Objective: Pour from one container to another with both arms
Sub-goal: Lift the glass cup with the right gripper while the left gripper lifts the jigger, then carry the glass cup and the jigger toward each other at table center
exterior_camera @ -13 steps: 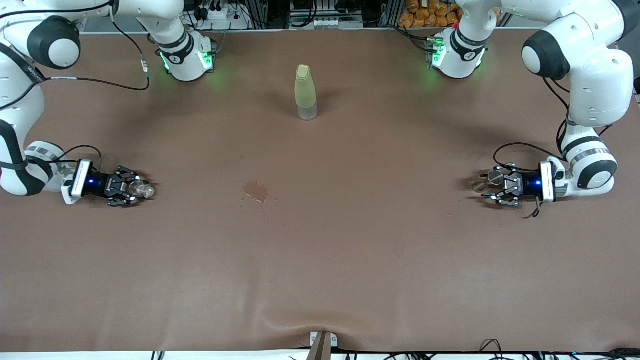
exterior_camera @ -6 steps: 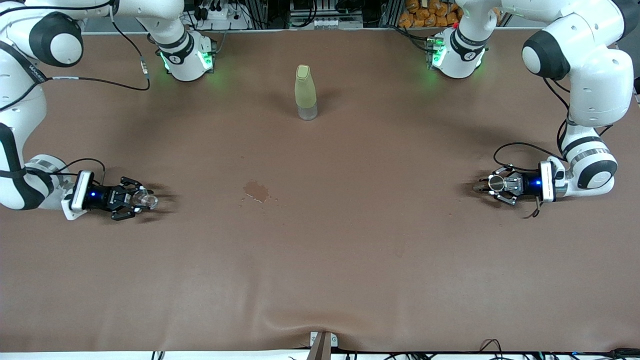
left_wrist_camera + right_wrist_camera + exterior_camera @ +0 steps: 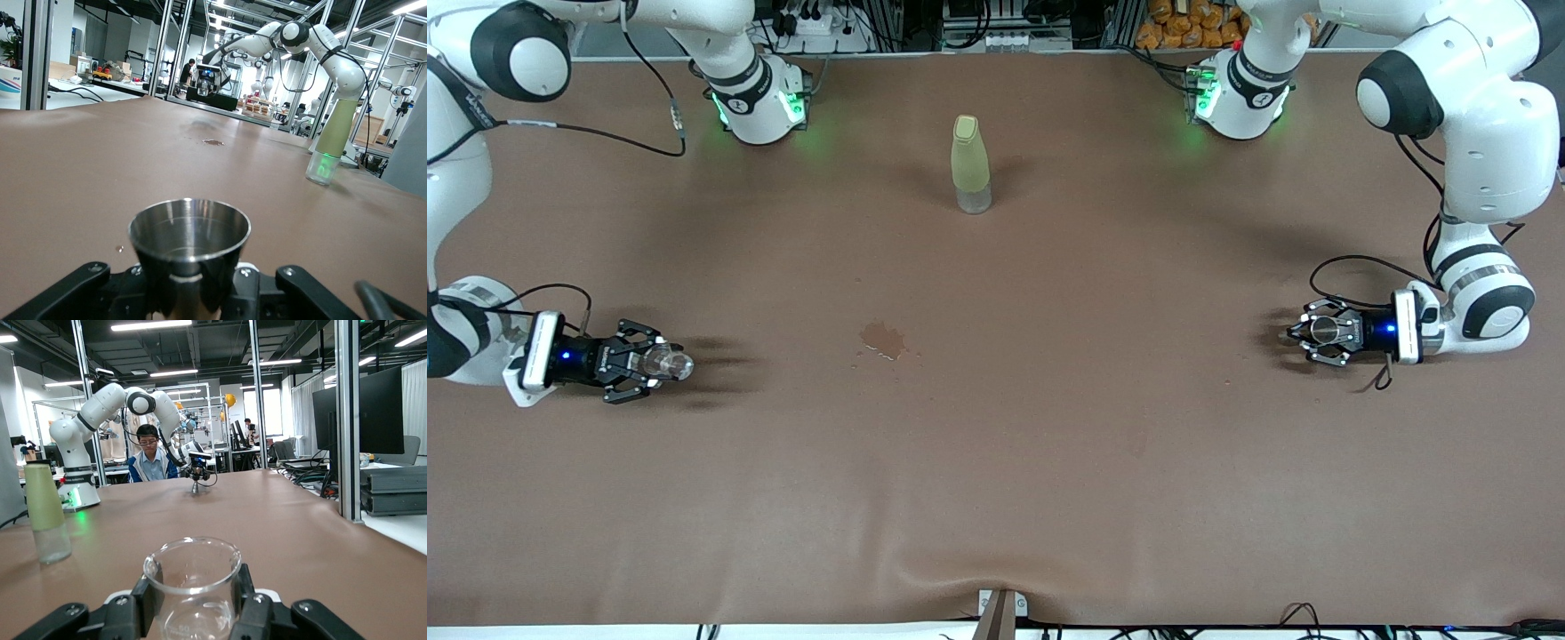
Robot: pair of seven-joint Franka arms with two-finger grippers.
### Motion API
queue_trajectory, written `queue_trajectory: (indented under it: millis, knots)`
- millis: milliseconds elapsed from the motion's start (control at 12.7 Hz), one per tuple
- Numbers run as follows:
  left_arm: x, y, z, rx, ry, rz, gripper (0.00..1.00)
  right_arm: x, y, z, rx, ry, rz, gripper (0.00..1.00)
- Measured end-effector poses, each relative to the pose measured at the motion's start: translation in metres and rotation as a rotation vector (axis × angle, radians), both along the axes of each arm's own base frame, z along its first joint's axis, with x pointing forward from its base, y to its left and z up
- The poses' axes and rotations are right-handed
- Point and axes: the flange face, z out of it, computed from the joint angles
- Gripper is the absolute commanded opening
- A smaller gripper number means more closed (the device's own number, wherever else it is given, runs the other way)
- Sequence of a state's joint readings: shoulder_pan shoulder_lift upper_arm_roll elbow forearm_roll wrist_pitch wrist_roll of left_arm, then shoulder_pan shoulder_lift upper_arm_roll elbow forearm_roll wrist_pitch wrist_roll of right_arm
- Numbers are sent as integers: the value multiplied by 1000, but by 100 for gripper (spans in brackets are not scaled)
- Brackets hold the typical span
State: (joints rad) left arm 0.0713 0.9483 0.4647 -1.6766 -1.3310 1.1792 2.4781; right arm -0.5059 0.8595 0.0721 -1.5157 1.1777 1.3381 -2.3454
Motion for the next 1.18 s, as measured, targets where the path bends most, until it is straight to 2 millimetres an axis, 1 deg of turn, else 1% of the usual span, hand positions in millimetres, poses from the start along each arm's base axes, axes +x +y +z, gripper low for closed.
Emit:
queue_trajectory:
  millis: [158, 237, 316, 394, 473, 552, 631, 789, 1025, 1183]
  knots:
    - [8, -1, 16, 5, 3, 0, 0, 11, 3, 41, -18, -5, 1, 21]
    - [11, -1, 24, 7, 9, 3, 0, 14, 3, 57, -26, -11, -2, 21]
    - [13, -1, 30, 7, 12, 4, 0, 16, 3, 68, -30, -14, -4, 21]
    - [16, -5, 35, -1, 8, 2, 0, 17, 4, 71, -28, -15, -7, 20]
    - [20, -14, 37, -17, -1, -2, 0, 17, 5, 70, -24, -14, -8, 20]
    - [26, -29, 39, -36, -12, -8, 0, 17, 7, 69, -18, -12, -8, 20]
    - [33, -48, 41, -56, -25, -17, 0, 18, 11, 70, -10, -13, -4, 20]
    - [49, -96, 45, -77, -44, -36, 0, 22, 26, 73, 8, -11, 11, 18]
    - [71, -163, 53, -92, -54, -15, 0, 33, 55, 78, 2, -14, 28, 17]
    - [81, -210, 62, -107, -33, -6, 0, 40, 70, 90, -26, -21, 30, 17]
